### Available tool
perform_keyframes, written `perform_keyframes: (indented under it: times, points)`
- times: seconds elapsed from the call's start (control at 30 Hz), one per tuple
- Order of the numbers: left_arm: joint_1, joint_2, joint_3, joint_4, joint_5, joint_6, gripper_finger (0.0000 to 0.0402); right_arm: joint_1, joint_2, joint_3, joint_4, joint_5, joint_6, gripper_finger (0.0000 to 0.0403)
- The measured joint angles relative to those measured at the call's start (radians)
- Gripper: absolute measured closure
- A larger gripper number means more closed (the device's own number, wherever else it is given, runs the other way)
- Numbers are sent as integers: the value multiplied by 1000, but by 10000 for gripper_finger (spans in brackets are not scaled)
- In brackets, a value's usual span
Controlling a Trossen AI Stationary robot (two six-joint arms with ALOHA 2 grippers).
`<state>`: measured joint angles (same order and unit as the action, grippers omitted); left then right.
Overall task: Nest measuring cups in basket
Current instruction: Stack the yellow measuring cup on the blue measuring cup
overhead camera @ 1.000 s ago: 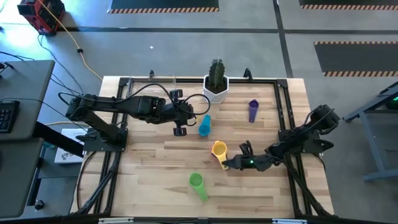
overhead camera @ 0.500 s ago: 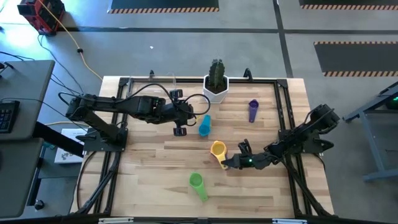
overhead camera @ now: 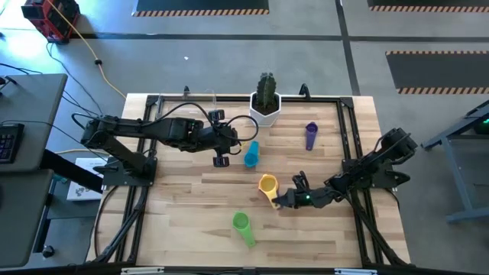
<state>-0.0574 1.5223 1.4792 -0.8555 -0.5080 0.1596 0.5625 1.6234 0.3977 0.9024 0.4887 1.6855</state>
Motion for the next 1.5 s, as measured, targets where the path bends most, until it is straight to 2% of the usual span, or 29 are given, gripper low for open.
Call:
perform_keyframes:
  times: [0.27, 0.63, 1.13, 1.33, 1.5]
  points:
    - [0, 0, 0, 0, 0, -1, 259, 0, 0, 0, -7, -4, -7, 397]
    - [0, 0, 0, 0, 0, -1, 259, 0, 0, 0, -30, -14, 43, 323]
    - [0, 0, 0, 0, 0, -1, 259, 1, -36, 0, -48, -16, 147, 321]
    - [0, 0, 0, 0, 0, 0, 259, 1, -74, 0, -189, -36, 205, 321]
    - [0, 0, 0, 0, 0, 1, 259, 1, -120, 0, -231, -35, 202, 321]
